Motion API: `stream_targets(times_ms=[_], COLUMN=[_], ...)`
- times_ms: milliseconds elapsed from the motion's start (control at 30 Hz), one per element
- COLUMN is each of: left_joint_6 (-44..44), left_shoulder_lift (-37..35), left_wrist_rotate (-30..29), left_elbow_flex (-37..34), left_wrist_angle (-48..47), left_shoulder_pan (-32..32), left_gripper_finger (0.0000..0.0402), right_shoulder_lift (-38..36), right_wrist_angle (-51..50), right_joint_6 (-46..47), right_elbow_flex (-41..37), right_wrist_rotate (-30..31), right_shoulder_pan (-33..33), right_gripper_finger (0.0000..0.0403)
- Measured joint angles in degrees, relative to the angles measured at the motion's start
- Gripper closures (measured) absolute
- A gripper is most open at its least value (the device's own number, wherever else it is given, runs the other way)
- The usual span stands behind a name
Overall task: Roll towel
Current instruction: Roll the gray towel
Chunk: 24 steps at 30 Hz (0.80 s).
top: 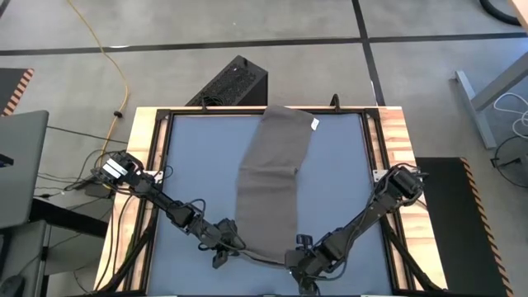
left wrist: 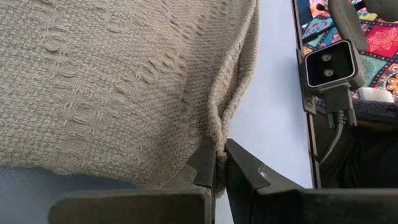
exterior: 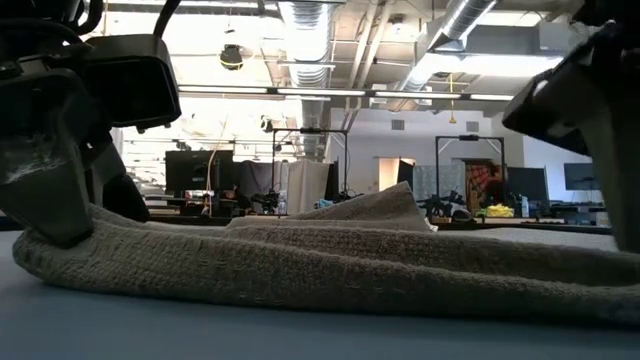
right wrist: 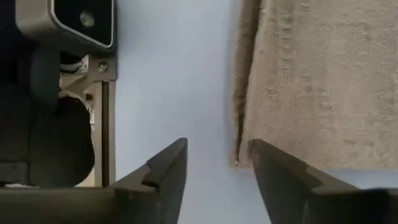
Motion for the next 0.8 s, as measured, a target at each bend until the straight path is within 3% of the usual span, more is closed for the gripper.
stream_targets(times_ms=[167, 567, 800], left_joint_6=[0.28, 0.50, 0.78], left_shoulder_lift=[0.02, 0.02, 0.04], left_wrist_rotate=[-0.18, -0.25, -0.42], left_elbow_flex=[0.00, 0.00, -0.02], left_wrist_angle=[-0.02, -0.02, 0.02], left_shoulder_pan=[0.00, 0.00, 0.00], left_gripper_finger=[0.0397, 0.0397, 0.0397], right_shoulder_lift=[0.00, 0.31, 3.04], right_wrist_angle=[0.07, -0.23, -0.04], right_joint_6=[1.54, 1.53, -0.07], right_elbow_flex=[0.00, -0.02, -0.03], right_wrist_rotate=[-0.45, -1.27, 4.58], right_shoulder_pan=[-1.12, -1.33, 0.29], right_gripper_finger=[0.0171, 0.0181, 0.0191])
